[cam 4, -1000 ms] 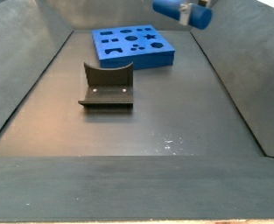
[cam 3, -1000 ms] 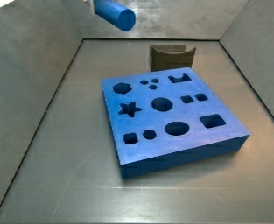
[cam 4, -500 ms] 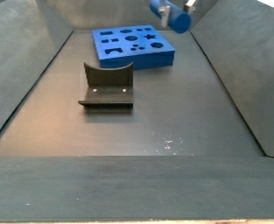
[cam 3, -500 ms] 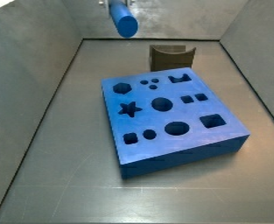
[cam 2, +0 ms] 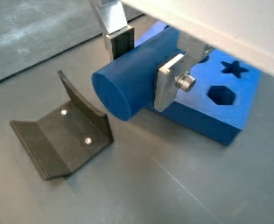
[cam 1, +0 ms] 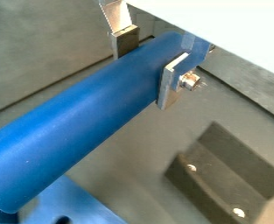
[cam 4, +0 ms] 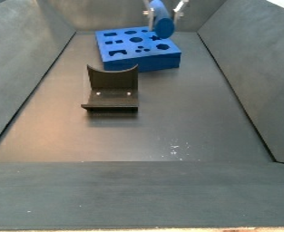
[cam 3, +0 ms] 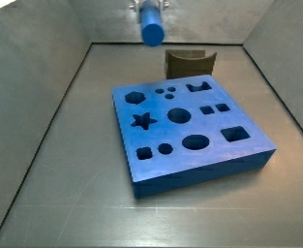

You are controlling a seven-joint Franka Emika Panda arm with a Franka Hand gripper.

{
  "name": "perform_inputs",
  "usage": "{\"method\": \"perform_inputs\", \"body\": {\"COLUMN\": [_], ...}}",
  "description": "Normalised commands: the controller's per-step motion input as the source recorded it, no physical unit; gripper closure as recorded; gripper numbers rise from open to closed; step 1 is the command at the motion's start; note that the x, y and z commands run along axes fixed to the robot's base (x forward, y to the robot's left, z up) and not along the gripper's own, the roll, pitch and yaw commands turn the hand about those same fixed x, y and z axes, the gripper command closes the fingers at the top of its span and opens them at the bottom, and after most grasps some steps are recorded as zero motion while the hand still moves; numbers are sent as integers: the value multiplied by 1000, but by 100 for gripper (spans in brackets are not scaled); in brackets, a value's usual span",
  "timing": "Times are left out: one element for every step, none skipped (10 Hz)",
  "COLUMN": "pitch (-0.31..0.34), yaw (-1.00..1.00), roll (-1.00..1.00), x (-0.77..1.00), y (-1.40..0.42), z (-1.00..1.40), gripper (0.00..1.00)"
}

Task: Pick up the round object. Move up. Place the round object on the fixture. Regrasp the round object. Move to above the board. Insert the round object.
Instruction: Place the round object on the fixture.

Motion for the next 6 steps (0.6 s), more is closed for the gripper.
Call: {"method": "perform_inputs", "body": {"pitch": [139,161,168,173,177,181], "yaw": [-50,-60,-64,-76,-85,-96], "roll": [-1000,-1000,-1000,-1000,-1000,-1000], "x": [1000,1000,1000,1000,1000,1000], "y": [778,763,705,595,499,392], "z": [211,194,156,103,84,67], "gripper": [100,100,100,100,100,100]}}
